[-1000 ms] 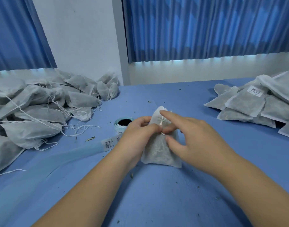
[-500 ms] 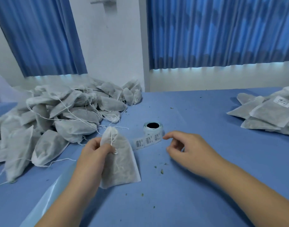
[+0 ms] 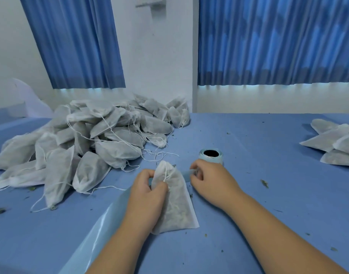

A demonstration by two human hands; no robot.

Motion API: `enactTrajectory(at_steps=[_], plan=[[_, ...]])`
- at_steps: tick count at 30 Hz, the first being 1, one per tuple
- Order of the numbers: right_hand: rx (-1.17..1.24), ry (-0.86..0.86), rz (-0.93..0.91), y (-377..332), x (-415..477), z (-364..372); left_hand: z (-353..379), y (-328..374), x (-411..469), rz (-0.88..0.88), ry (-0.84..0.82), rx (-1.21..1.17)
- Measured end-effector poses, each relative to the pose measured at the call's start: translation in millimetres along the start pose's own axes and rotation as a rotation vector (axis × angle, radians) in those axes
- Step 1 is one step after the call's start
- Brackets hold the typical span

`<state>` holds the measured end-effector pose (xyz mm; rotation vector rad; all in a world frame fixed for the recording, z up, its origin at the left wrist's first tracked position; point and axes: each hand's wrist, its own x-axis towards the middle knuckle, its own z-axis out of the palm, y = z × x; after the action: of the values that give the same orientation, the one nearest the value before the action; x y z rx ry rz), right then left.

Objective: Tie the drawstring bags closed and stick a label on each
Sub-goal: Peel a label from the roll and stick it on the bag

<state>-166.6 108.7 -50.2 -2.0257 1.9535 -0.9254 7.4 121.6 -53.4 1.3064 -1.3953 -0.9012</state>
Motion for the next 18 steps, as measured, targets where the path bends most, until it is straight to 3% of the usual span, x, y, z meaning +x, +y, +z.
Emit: enactTrajectory(at_steps=[18], plan=[[0.142, 0.123, 0.065, -0.9, -10.2, -0.1, 1.7, -6.2, 5.0, 0.079, -0.006, 0.08]])
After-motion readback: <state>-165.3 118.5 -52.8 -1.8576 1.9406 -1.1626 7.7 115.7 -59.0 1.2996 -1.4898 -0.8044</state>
